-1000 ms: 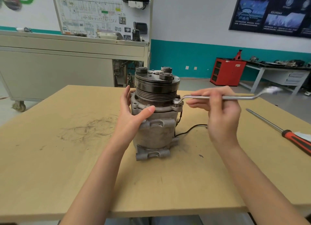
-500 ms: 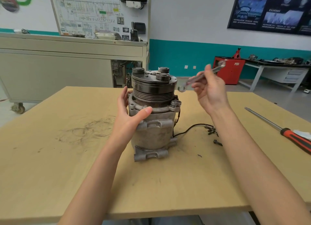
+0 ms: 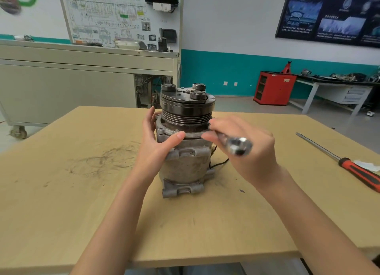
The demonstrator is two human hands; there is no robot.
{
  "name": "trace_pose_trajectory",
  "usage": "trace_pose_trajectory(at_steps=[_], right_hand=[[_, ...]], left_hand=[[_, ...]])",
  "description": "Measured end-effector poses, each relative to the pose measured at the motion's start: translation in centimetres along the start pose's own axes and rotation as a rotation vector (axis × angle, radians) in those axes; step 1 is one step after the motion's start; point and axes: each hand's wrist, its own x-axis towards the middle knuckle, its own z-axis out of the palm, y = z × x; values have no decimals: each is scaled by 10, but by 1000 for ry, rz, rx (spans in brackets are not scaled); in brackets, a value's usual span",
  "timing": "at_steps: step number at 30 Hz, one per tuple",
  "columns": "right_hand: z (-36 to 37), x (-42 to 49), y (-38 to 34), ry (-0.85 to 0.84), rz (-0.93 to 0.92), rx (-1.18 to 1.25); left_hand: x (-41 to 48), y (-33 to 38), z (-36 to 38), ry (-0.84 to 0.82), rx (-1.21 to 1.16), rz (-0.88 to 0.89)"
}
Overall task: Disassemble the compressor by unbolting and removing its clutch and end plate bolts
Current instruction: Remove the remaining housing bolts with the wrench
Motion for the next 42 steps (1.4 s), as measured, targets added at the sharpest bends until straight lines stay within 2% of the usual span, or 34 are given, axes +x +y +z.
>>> trace_pose_trajectory(at_steps=[2,4,6,9,11,13,15,17,19,20,22,24,25,33,35,42], right_hand=[[4,-6,-4,12,-73,-96],[6,-12,-3,41,-30,-60],[7,-16,4,110,275,266],[10,-18,27,284,899,903],[23,-13,45,283,1237,1217],[40,-9,59,214,1446,1357],[56,-4,68,114,1514,1442],[61,-4,75,28,1497,1482],[56,-5,79,16,1485,1504],[51,-4,79,64,1489,1520],[38,-1,79,266,1452,1486],[23,5,74,437,1336,1300],[15,9,69,459,1250,1186],[10,5,-2,172,387,293],[12,0,-6,174,315,211],[7,-14,-9,104,285,120]], left_hand=[[0,0,0,2,-3,1],[0,0,0,5,-8,2],[0,-2,0,13,-9,-5],[0,-3,1,22,-14,-10],[2,-5,2,30,-11,-5],[1,-5,2,29,-14,-2],[2,-6,2,28,-14,10],[2,-5,2,28,-7,14],[3,-6,1,28,-10,19],[2,-6,1,27,-16,18],[2,-6,1,25,-21,18],[1,-7,1,26,-19,15],[2,-7,1,28,-18,13],[2,-8,1,32,-19,29],[2,-8,1,29,-17,31],[2,-8,1,23,-10,25]])
